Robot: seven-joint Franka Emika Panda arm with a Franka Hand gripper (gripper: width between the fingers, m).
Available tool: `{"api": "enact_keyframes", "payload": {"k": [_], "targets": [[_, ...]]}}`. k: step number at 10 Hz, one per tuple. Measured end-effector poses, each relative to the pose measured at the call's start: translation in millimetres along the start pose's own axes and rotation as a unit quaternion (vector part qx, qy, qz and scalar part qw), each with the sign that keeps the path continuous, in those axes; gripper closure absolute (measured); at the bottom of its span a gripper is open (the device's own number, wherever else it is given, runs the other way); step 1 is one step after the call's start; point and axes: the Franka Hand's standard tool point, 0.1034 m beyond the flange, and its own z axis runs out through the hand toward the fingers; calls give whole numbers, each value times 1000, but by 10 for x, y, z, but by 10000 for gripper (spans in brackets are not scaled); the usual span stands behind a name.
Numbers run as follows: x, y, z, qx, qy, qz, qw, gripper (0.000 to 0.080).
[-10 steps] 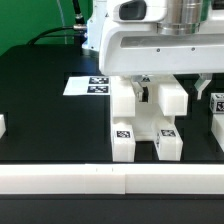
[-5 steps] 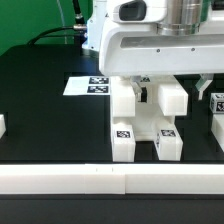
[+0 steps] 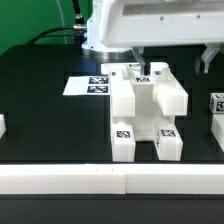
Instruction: Assemble chair
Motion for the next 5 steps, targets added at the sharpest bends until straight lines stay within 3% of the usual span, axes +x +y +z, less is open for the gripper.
{"api": "enact_keyframes", "payload": {"k": [3, 5], "targets": [[-180, -243, -329, 11, 9, 18, 1000, 151], [-316, -522, -321, 14, 6, 53, 998, 151]]}}
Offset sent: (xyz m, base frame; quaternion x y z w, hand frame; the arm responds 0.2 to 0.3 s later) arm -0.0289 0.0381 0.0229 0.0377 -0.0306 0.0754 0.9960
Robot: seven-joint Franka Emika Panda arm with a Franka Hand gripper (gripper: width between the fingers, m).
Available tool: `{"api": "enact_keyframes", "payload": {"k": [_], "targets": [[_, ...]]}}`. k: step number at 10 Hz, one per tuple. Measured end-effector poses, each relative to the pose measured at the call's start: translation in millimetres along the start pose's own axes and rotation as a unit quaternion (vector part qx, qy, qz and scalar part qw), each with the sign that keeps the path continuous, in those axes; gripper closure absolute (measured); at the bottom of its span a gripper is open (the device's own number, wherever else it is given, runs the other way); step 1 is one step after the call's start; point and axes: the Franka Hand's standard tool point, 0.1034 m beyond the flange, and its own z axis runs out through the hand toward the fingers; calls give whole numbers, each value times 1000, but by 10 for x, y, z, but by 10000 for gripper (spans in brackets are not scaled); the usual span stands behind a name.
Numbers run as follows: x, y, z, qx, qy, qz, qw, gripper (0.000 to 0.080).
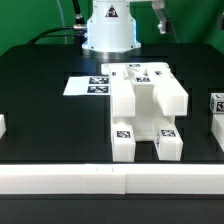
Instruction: Assemble chair
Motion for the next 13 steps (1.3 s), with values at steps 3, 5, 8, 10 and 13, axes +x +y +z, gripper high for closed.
{"api": "enact_keyframes", "payload": {"k": [3, 5, 8, 10, 13], "targets": [[-20, -35, 35, -1, -1, -1, 1000, 151], [-24, -30, 56, -1, -2, 0, 1000, 151], [-354, -294, 362, -7, 15, 5, 1000, 151], [-517, -466, 605, -7, 24, 12, 1000, 151], [-521, -493, 691, -9, 25, 10, 1000, 151]]}}
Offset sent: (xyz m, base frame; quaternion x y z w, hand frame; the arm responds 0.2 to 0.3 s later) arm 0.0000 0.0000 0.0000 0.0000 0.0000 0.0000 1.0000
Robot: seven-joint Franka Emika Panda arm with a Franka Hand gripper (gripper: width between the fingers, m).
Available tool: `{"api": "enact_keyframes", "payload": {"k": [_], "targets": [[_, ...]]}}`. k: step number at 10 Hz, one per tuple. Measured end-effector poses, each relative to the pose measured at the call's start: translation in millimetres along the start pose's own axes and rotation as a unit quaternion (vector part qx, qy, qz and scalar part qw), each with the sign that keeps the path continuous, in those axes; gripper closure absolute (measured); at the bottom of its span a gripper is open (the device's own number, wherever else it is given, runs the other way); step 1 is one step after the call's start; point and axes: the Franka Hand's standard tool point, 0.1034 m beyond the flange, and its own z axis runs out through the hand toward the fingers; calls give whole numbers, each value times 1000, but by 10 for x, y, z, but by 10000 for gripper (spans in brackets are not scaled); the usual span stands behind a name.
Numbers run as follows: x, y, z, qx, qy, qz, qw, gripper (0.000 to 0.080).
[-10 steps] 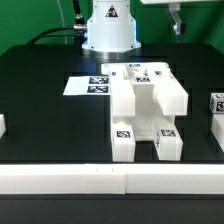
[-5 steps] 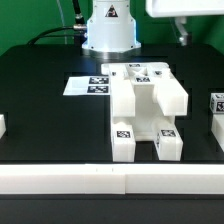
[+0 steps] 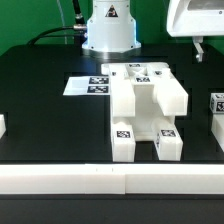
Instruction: Assemble chair
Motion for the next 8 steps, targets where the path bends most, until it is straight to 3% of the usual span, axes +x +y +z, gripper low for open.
{"api": "enact_keyframes", "payload": {"k": [2, 5, 8], "targets": [[13, 18, 16, 1, 6, -2, 1000, 151], [-254, -152, 349, -2, 10, -10, 1000, 151], [-328, -202, 577, -6, 10, -17, 1000, 151]]}}
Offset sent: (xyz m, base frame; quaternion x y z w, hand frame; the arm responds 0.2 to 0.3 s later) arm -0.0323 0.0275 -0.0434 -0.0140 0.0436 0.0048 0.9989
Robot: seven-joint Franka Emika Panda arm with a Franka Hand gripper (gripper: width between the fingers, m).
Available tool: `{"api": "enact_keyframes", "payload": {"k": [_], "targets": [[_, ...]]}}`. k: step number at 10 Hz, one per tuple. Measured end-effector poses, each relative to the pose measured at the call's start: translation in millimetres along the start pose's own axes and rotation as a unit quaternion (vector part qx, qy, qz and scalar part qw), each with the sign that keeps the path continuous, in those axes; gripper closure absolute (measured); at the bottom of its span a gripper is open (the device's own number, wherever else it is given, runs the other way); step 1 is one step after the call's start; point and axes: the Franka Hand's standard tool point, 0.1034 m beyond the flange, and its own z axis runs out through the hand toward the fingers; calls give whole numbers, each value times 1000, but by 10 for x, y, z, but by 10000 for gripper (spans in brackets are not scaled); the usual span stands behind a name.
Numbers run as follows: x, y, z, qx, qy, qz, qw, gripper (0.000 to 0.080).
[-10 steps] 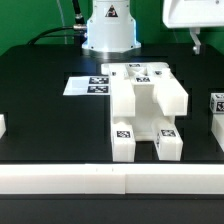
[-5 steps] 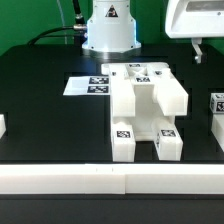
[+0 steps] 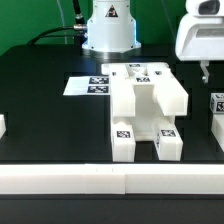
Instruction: Assemble chair
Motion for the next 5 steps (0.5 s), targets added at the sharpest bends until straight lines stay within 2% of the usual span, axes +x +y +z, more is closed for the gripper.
{"api": "enact_keyframes", "payload": {"k": [5], "targets": [[-68, 60, 252, -9, -10, 0, 1000, 151]]}}
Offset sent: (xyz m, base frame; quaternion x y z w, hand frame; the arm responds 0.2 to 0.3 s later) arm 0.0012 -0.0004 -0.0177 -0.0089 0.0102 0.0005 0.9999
